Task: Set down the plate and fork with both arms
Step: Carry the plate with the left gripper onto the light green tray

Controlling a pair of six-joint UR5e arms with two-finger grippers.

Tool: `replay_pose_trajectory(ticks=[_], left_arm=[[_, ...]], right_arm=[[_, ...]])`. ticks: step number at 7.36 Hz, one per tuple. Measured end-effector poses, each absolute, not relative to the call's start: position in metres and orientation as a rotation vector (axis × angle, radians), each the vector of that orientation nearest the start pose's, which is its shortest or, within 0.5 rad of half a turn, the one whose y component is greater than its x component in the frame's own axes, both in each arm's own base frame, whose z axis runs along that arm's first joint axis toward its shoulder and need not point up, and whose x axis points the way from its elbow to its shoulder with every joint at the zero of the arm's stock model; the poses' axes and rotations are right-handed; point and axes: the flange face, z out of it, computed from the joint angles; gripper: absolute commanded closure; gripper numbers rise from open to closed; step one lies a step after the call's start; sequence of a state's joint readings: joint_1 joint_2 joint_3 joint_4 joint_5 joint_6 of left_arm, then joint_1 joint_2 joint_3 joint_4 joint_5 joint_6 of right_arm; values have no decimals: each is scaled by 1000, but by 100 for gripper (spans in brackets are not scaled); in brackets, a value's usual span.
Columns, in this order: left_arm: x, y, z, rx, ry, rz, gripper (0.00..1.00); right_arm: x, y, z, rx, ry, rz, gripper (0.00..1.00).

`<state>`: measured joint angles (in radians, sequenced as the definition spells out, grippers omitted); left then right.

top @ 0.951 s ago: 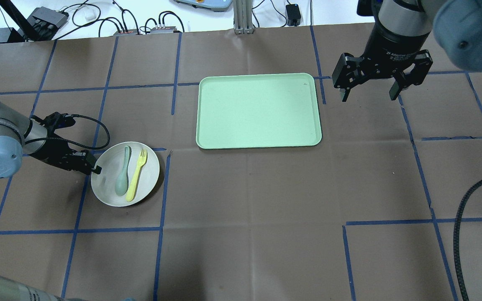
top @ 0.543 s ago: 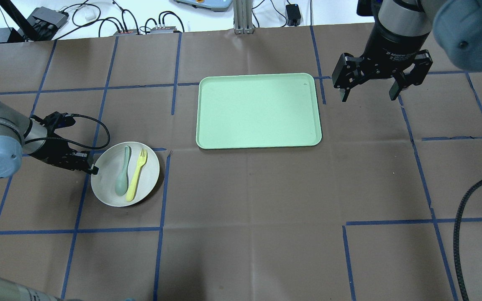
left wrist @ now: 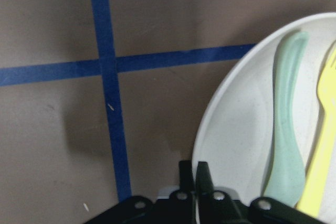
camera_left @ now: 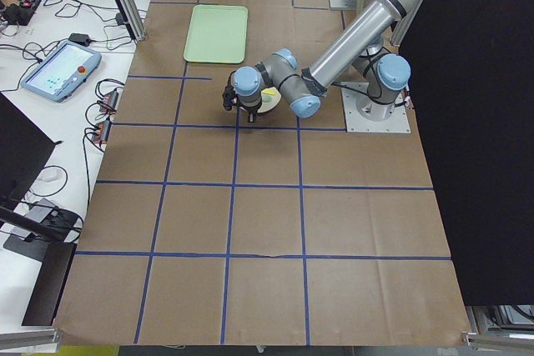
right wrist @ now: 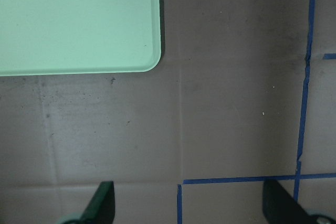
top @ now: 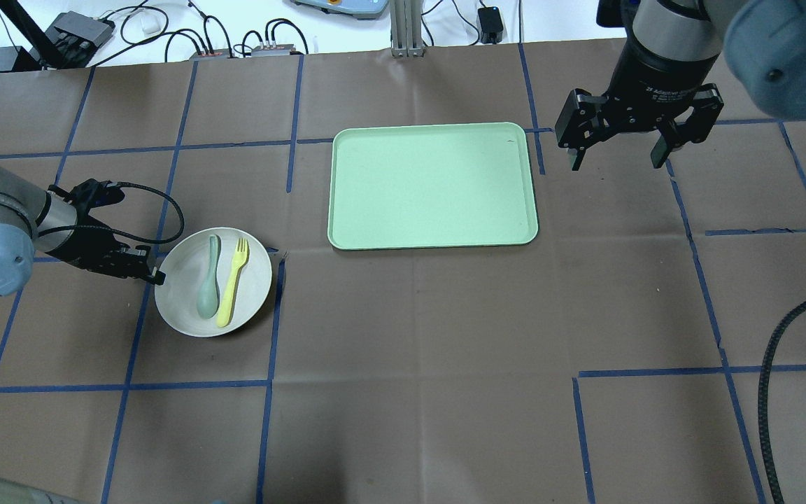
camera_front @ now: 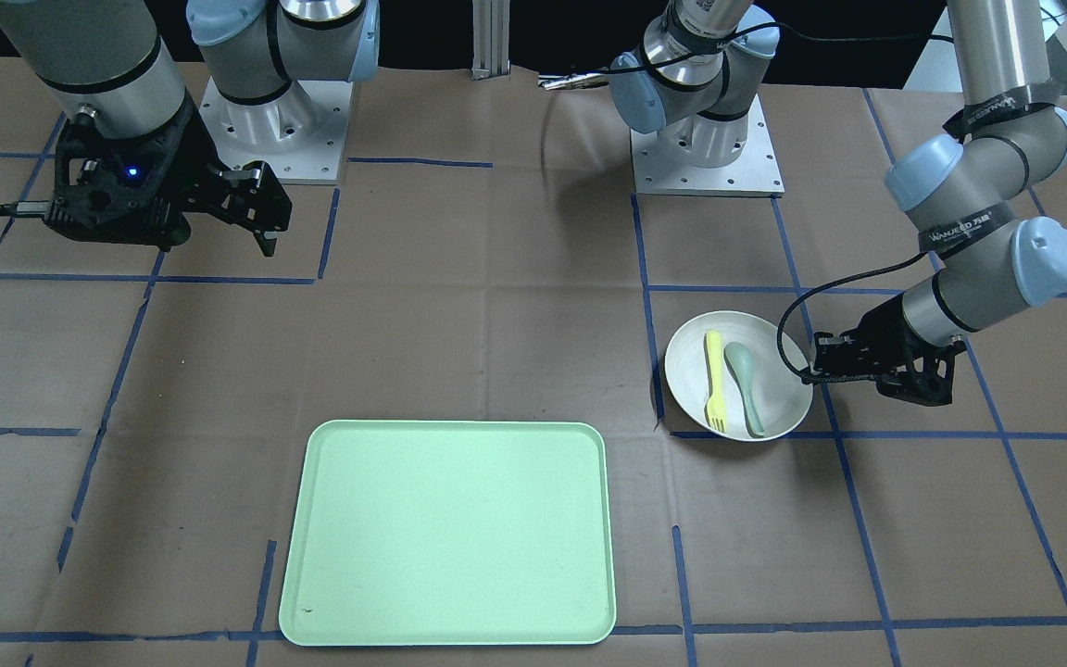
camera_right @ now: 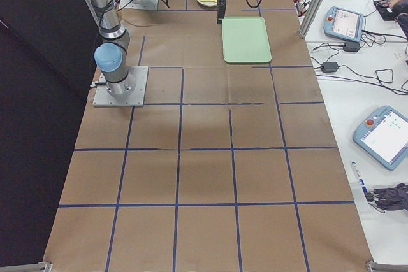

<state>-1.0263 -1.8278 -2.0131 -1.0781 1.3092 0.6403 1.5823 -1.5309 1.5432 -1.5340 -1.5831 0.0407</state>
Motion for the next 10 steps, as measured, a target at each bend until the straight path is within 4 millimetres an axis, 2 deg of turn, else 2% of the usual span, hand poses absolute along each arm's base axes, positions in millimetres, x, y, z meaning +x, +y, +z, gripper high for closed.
replay_pose_trajectory(ticks=[2, 4, 6, 8, 10], left_arm=[[98, -502, 232, 103, 3488, -35, 100], [51, -521, 254, 143, 3484, -74, 100], [-7, -567, 274, 223, 3464, -101, 100], [-73, -623, 271, 294, 3457, -95, 100], [-139, -665, 258, 290, 3469, -78, 100]], right_arm=[[138, -502, 478, 45, 3154, 77, 0], [138, -502, 478, 45, 3154, 77, 0], [138, -502, 478, 45, 3154, 77, 0], [138, -502, 478, 44, 3154, 77, 0], [138, -502, 478, 43, 3154, 77, 0]])
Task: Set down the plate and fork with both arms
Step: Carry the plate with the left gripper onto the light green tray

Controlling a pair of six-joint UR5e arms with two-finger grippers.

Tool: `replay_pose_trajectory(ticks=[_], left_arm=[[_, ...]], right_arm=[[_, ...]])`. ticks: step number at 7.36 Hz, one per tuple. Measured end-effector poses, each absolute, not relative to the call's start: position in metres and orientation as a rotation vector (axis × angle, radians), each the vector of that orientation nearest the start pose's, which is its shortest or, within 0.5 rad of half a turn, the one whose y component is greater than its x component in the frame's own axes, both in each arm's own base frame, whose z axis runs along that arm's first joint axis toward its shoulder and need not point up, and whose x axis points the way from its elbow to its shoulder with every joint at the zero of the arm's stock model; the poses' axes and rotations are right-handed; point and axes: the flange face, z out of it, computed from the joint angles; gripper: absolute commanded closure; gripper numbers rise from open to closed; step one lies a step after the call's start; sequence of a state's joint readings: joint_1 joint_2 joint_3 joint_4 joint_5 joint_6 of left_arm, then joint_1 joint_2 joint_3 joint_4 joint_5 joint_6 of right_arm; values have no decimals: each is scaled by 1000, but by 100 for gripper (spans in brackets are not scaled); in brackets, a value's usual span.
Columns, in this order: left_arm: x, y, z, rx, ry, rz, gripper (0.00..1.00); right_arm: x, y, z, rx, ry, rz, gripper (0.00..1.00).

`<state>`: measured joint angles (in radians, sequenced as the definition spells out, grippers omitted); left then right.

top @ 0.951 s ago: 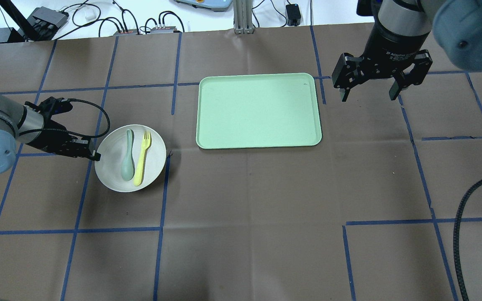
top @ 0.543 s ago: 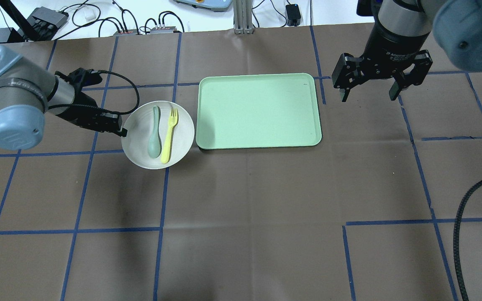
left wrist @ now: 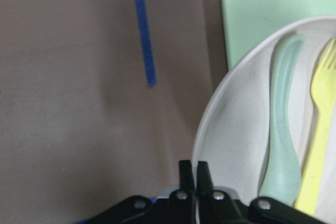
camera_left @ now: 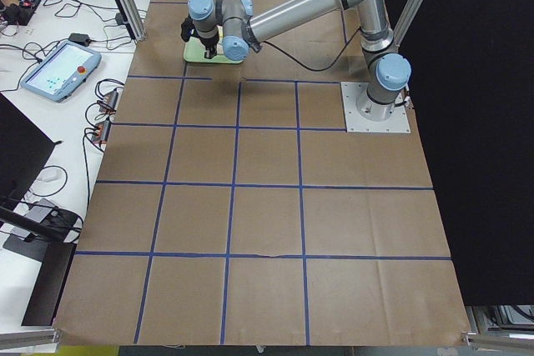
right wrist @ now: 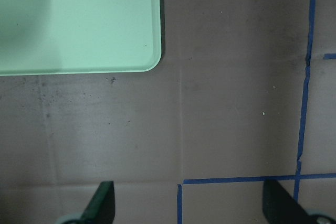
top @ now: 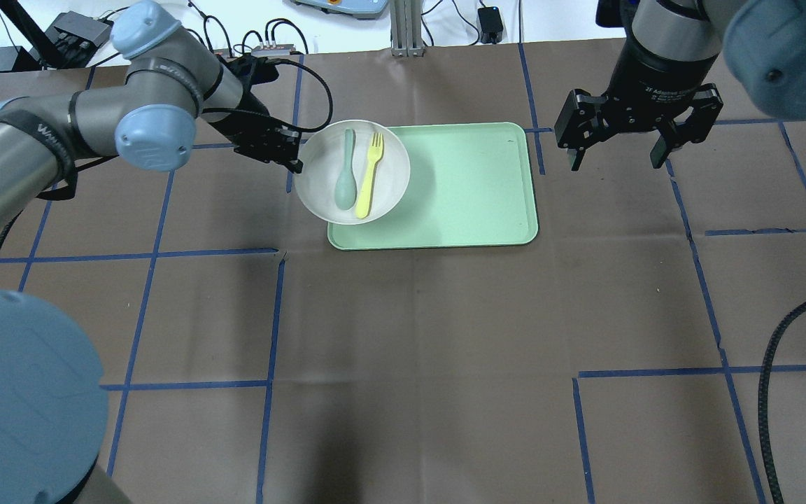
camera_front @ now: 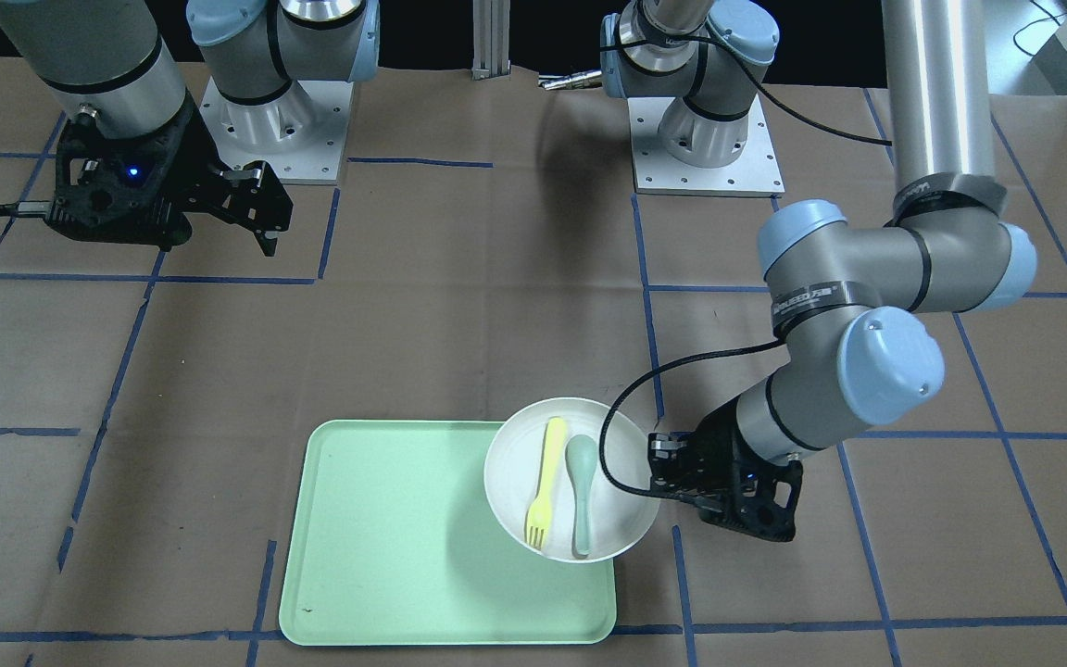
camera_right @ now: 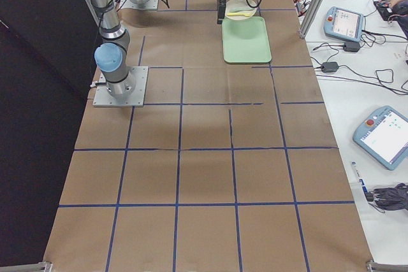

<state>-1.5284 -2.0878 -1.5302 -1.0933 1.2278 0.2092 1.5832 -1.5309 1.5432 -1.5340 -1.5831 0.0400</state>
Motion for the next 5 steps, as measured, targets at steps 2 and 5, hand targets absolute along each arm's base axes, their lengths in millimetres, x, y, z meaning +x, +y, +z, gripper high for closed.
replay_pose_trajectory(ticks=[2, 5], left_arm=[[-185, -695, 233, 276, 3476, -39, 100], [-221, -710, 204, 239, 3479, 18, 100]], right_arm=[[138, -502, 478, 44, 3154, 77, 0], [138, -502, 478, 45, 3154, 77, 0]])
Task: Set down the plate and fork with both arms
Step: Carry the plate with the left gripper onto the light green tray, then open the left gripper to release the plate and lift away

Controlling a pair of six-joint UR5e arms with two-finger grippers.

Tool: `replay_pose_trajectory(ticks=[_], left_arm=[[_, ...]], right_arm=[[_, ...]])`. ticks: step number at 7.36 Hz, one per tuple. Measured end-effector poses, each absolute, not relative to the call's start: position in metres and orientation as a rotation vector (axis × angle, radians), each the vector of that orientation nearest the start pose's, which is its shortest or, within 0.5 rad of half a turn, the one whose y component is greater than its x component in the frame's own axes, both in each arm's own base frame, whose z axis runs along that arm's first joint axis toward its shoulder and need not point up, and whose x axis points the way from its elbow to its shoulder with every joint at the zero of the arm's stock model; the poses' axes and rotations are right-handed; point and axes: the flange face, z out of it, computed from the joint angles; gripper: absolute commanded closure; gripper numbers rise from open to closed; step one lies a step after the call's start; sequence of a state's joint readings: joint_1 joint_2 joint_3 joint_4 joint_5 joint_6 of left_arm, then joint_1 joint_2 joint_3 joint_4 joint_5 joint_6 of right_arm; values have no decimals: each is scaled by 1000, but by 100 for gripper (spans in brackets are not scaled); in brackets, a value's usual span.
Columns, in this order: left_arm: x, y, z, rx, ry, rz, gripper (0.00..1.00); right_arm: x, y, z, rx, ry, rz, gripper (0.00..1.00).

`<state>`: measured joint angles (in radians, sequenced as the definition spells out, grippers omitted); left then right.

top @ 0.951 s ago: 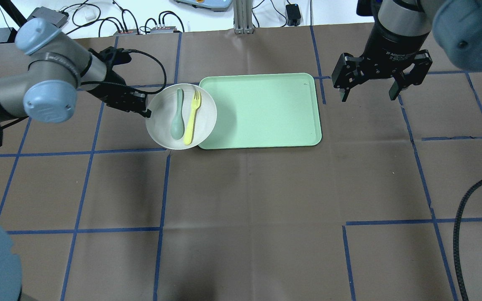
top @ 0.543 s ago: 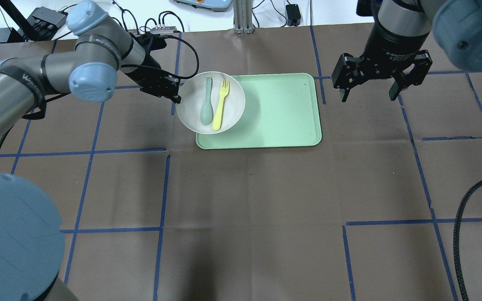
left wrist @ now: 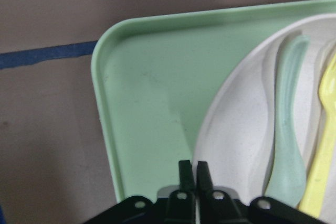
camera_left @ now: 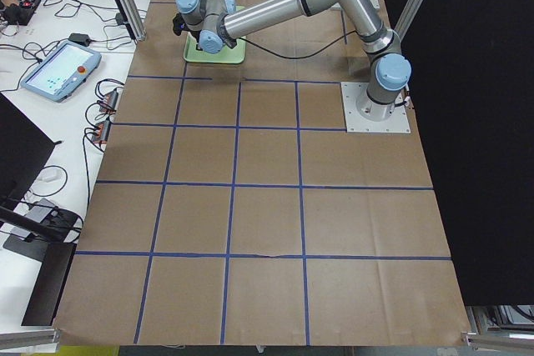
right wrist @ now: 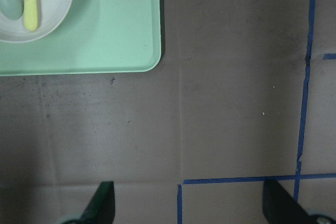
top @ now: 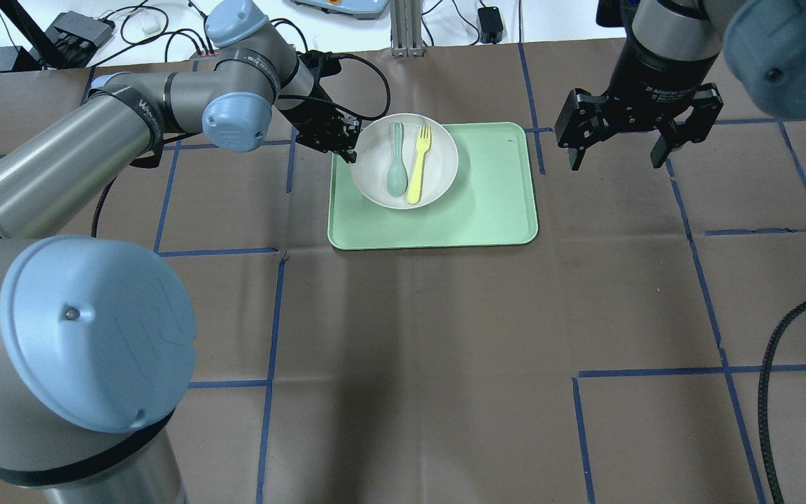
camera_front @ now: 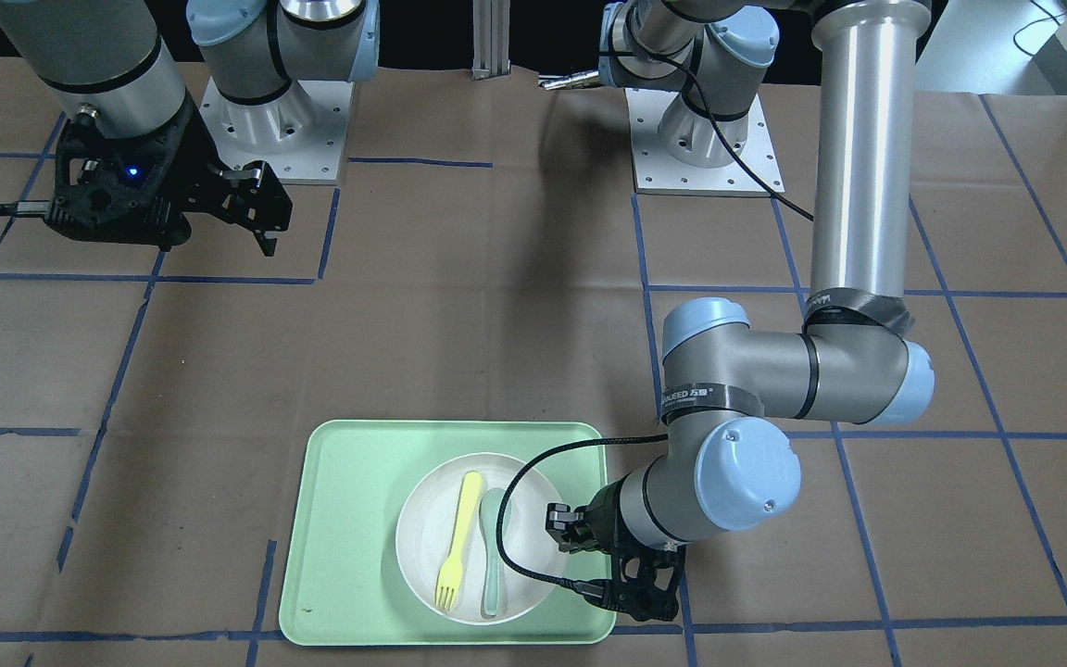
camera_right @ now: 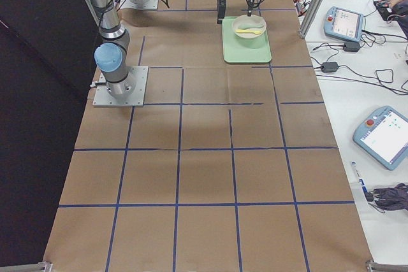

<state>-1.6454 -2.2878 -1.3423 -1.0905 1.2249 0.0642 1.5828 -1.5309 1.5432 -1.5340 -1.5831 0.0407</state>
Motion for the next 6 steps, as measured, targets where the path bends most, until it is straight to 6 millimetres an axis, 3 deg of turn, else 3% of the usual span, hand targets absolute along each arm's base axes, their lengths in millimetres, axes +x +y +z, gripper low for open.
replay_pose_trajectory(ticks=[5, 6], left_arm=[[-241, -707, 190, 232, 3477, 61, 98], [-247, -705, 190, 245, 3475, 63, 84]], right_arm=[[138, -502, 478, 45, 3154, 77, 0], [138, -502, 478, 45, 3154, 77, 0]])
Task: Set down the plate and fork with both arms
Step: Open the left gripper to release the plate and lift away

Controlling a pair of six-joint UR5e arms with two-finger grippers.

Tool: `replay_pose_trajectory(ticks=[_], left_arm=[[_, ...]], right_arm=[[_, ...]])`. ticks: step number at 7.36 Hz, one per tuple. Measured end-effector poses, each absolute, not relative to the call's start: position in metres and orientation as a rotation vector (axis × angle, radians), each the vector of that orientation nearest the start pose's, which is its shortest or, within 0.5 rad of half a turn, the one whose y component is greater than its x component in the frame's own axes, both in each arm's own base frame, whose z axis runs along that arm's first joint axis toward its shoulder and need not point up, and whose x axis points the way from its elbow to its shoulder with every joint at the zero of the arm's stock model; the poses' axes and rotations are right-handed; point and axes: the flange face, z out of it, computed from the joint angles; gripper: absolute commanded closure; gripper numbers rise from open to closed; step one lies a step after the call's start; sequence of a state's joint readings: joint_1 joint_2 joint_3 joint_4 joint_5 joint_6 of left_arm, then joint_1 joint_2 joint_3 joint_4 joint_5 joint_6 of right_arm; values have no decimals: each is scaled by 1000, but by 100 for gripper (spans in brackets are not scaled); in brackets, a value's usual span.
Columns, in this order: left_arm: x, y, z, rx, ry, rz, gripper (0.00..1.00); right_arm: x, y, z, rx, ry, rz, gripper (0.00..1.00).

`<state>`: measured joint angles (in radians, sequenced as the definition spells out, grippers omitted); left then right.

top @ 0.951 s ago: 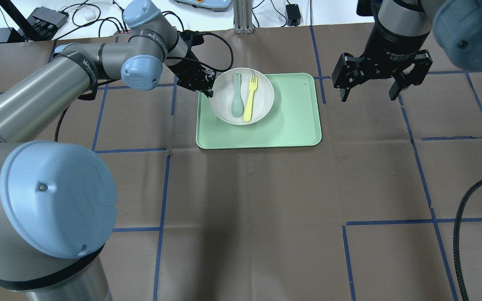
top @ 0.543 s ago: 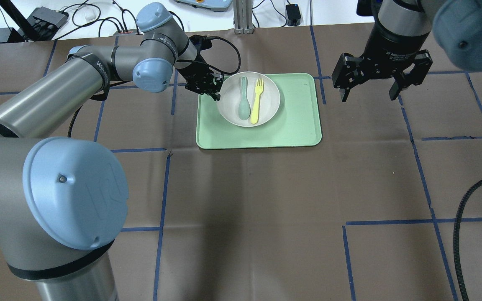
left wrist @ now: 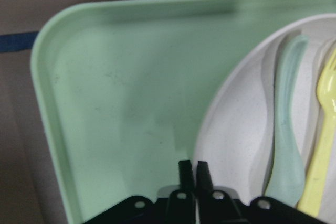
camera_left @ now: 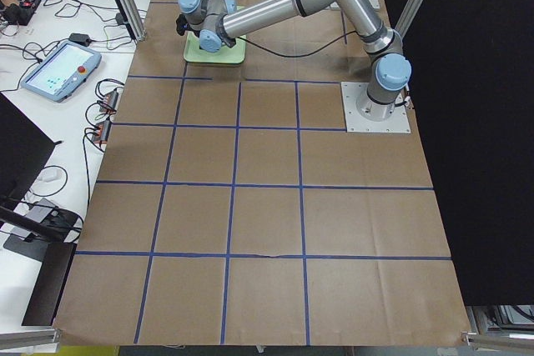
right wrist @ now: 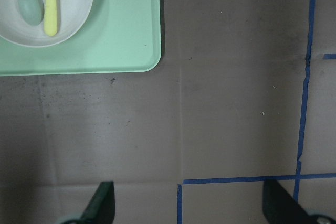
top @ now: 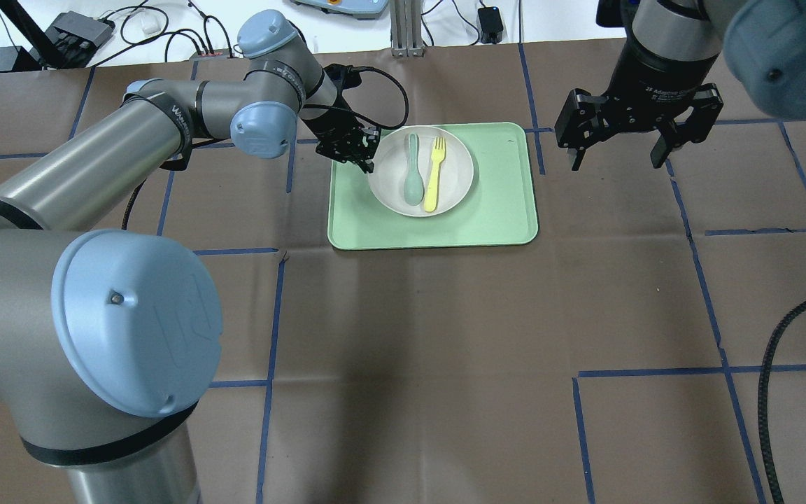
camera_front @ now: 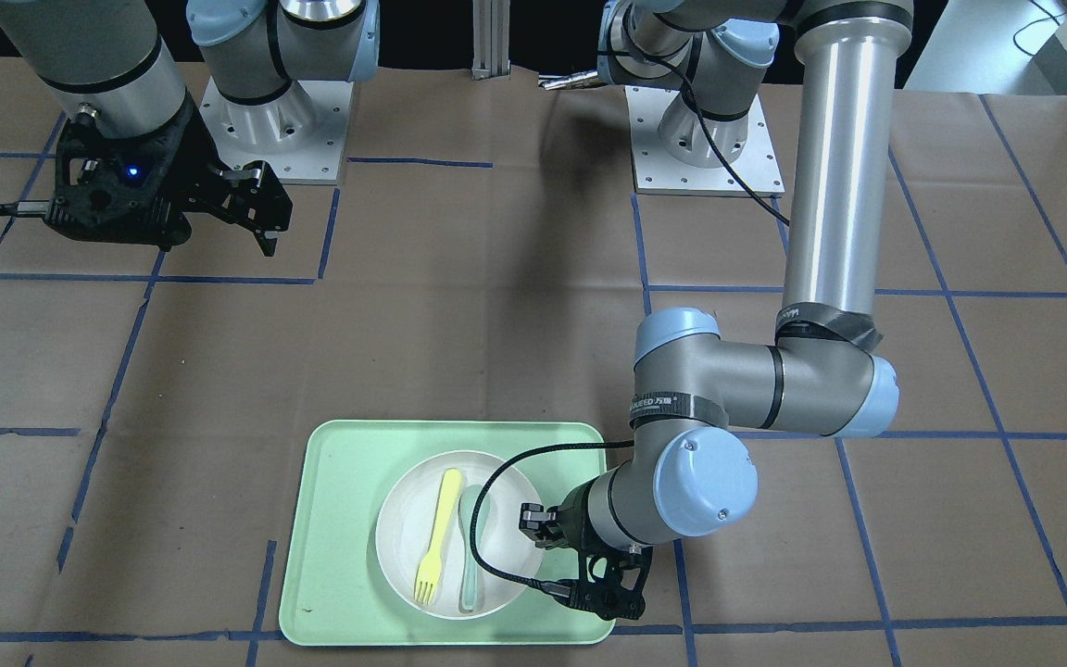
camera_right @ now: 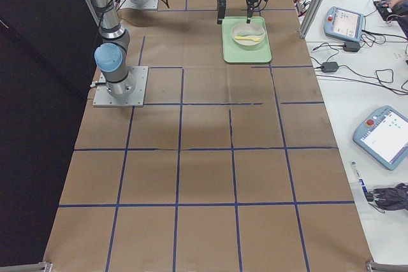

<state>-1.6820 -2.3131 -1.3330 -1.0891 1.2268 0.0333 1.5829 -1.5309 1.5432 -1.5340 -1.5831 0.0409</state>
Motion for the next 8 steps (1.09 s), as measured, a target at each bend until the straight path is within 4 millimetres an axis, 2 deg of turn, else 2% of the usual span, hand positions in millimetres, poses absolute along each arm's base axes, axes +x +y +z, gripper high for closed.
replay_pose_trajectory(ticks=[1, 2, 3, 4, 6, 7, 8], left_arm=[[-250, -704, 190, 251, 3474, 65, 58], [-252, -703, 190, 255, 3471, 67, 23], [-252, -701, 190, 256, 3468, 70, 1], [-253, -699, 194, 254, 3466, 65, 1], [-251, -692, 227, 244, 3458, 31, 1], [-245, -680, 258, 236, 3419, 31, 1], [-234, -661, 302, 231, 3351, 43, 1]], right_arm=[[138, -502, 478, 44, 3154, 77, 0], [138, -502, 478, 45, 3154, 77, 0], [138, -502, 478, 44, 3154, 77, 0], [138, -502, 478, 44, 3154, 77, 0], [139, -502, 478, 44, 3154, 77, 0], [140, -502, 478, 43, 3154, 77, 0], [140, -502, 478, 41, 3154, 77, 0]])
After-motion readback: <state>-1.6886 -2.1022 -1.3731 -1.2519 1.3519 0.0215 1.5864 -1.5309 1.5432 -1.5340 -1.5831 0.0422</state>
